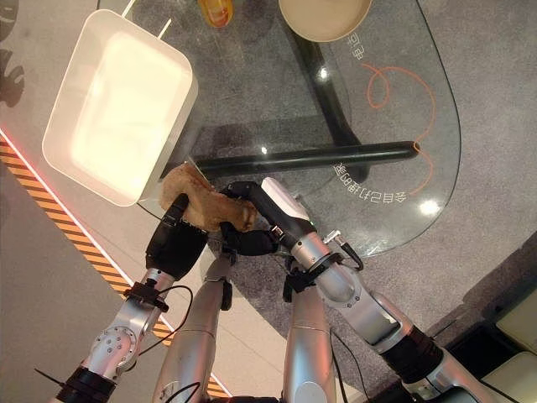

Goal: Wipe the table with a cloth and put it in the basket.

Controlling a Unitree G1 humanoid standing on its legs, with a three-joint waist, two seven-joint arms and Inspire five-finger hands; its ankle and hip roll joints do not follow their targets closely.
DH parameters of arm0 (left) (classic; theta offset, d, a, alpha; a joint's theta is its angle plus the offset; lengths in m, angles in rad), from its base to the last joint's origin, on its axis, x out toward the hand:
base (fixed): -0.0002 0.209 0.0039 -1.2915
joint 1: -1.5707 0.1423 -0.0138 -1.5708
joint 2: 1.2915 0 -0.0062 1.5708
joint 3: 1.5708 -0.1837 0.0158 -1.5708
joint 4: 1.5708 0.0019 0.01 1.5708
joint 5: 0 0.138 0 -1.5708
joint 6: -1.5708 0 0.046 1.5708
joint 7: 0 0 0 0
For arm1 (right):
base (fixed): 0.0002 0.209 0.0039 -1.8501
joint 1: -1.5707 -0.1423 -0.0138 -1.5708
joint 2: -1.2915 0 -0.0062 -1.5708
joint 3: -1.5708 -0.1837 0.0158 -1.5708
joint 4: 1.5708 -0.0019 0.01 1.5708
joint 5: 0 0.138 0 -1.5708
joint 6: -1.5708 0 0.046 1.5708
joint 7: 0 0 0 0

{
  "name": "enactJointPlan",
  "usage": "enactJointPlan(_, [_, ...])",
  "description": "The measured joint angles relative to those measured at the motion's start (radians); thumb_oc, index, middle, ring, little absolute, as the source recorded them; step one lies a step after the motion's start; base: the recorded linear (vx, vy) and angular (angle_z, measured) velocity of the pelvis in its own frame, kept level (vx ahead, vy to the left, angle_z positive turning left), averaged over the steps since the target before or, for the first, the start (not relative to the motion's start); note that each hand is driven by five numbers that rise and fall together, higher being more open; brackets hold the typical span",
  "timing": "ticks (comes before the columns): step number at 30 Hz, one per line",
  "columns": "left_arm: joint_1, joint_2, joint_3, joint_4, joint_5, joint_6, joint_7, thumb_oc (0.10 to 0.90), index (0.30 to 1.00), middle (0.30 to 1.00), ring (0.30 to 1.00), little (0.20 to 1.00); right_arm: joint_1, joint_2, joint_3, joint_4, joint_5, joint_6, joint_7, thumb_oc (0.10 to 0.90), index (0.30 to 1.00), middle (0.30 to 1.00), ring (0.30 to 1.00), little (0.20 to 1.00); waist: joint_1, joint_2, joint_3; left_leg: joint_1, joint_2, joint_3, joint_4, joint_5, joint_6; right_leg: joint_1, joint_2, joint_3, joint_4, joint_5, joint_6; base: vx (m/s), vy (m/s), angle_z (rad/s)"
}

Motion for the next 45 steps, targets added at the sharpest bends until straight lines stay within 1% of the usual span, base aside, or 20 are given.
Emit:
enactJointPlan(2, [-0.002,-0.006,0.001,0.0,0.0,-0.004,0.001,0.1,0.3,0.3,0.3,0.2,0.008,0.0,0.0,-0.007,0.0,0.0,-0.01,0.8,0.9,0.9,0.9,0.9,-0.001,0.0,0.0,0.0,0.0,0.0,0.0,0.0,0.0,0.0,0.0,0.0,0.0,0.0,0.0,0.0,0.0,0.0])
enactJointPlan(5, [-0.001,-0.009,0.002,0.0,0.0,-0.005,0.009,0.1,0.3,0.3,0.3,0.2,0.018,0.004,-0.004,-0.014,0.0,0.0,-0.056,0.8,0.9,0.9,0.9,0.9,-0.003,0.0,0.0,0.0,0.0,0.0,0.0,0.0,0.0,0.0,0.0,0.0,0.0,0.0,0.0,0.0,0.0,0.0])
enactJointPlan(9, [0.002,-0.01,-0.002,0.0,0.0,-0.005,0.013,0.1,0.3,0.3,0.3,0.2,0.02,0.006,-0.031,-0.027,0.0,0.004,-0.099,0.8,0.9,0.9,0.9,0.9,-0.004,-0.002,0.0,0.0,0.0,0.0,0.0,0.0,0.0,0.0,0.0,0.0,-0.001,0.0,0.0,0.0,0.0,0.0])
enactJointPlan(17, [0.002,-0.013,-0.001,0.0,0.0,-0.005,0.013,0.1,0.3,0.3,0.3,0.2,0.054,0.032,-0.042,-0.047,-0.003,0.01,-0.113,0.8,0.9,0.9,0.9,0.9,-0.005,-0.023,0.0,0.0,0.001,0.001,0.0,-0.001,0.002,0.0,0.001,0.001,-0.002,0.0,0.0,0.0,0.0,0.0])
enactJointPlan(25, [0.002,-0.014,0.003,0.0,0.001,-0.006,0.013,0.1,0.3,0.3,0.3,0.2,0.073,0.035,-0.046,-0.054,-0.008,0.014,-0.142,0.8,0.9,0.9,0.9,0.9,-0.007,-0.028,0.001,0.001,0.001,0.003,0.0,-0.002,0.003,0.0,0.001,0.003,-0.003,0.001,0.001,0.0,0.0,0.0])
enactJointPlan(30, [0.002,-0.014,0.005,0.0,0.032,-0.012,0.013,0.1,0.3,0.3,0.3,0.2,0.101,0.037,-0.062,-0.058,-0.005,0.012,-0.146,0.8,0.9,0.9,0.9,0.9,-0.006,-0.031,0.001,0.003,0.001,0.008,0.0,-0.004,0.005,0.001,0.001,0.007,-0.003,0.004,0.003,0.0,0.0,0.0])
enactJointPlan(32, [0.002,-0.014,0.005,0.0,0.056,-0.025,0.012,0.1,0.3,0.3,0.3,0.2,0.111,0.037,-0.07,-0.058,0.005,0.009,-0.146,0.8,0.9,0.9,0.9,0.9,-0.007,-0.033,0.001,0.004,0.001,0.009,0.001,-0.004,0.005,0.001,0.0,0.009,-0.003,0.005,0.003,0.0,0.0,0.0])
enactJointPlan(34, [0.002,-0.014,0.006,0.0,0.1,-0.052,0.012,0.1,0.3,0.3,0.3,0.2,0.13,0.038,-0.086,-0.058,0.024,0.003,-0.146,0.8,0.9,0.9,0.9,0.9,-0.007,-0.036,0.0,0.006,0.001,0.01,0.001,-0.004,0.005,0.003,0.001,0.01,-0.003,0.005,0.003,0.01,0.017,-0.01])
enactJointPlan(37, [0.002,-0.012,0.018,-0.001,0.177,-0.108,0.01,0.1,0.3,0.3,0.3,0.2,0.144,0.038,-0.099,-0.057,0.053,0.003,-0.143,0.8,0.9,0.9,0.9,0.9,-0.008,-0.039,0.0,0.009,0.002,0.014,0.002,-0.004,0.005,0.004,0.002,0.015,-0.003,0.007,0.003,0.02,0.051,-0.04])
enactJointPlan(40, [0.007,-0.004,0.054,-0.009,0.238,-0.158,0.01,0.1,0.3,0.3,0.3,0.2,0.173,0.039,-0.137,-0.052,0.071,0.005,-0.136,0.8,0.9,0.9,0.9,0.9,-0.006,-0.039,0.0,0.016,0.001,0.02,0.001,-0.004,0.006,0.006,0.003,0.023,-0.001,0.008,0.005,0.02,0.054,-0.05])
enactJointPlan(43, [0.022,0.013,0.147,-0.029,0.262,-0.228,0.01,0.1,0.3,0.3,0.3,0.2,0.212,0.036,-0.239,-0.011,0.077,0.028,-0.135,0.8,0.9,0.9,0.9,0.9,-0.006,-0.039,0.0,0.023,0.001,0.023,0.002,-0.004,0.006,0.011,0.003,0.026,-0.001,0.009,0.005,0.01,0.073,-0.02])
enactJointPlan(44, [0.023,0.019,0.163,-0.033,0.266,-0.237,0.01,0.1,0.3,0.3,0.3,0.2,0.215,0.035,-0.251,-0.007,0.081,0.034,-0.135,0.8,0.9,0.9,0.9,0.9,-0.006,-0.039,0.0,0.022,0.001,0.023,0.002,-0.004,0.006,0.011,0.003,0.026,-0.001,0.009,0.005,0.02,0.077,-0.02])
enactJointPlan(45, [0.023,0.033,0.201,-0.042,0.274,-0.256,0.01,0.1,0.3,0.3,0.3,0.2,0.218,0.035,-0.269,-0.001,0.083,0.045,-0.133,0.8,0.9,0.9,0.9,0.9,-0.006,-0.039,0.0,0.023,0.002,0.024,0.002,-0.004,0.006,0.01,0.004,0.027,-0.001,0.009,0.005,0.01,0.048,-0.01])
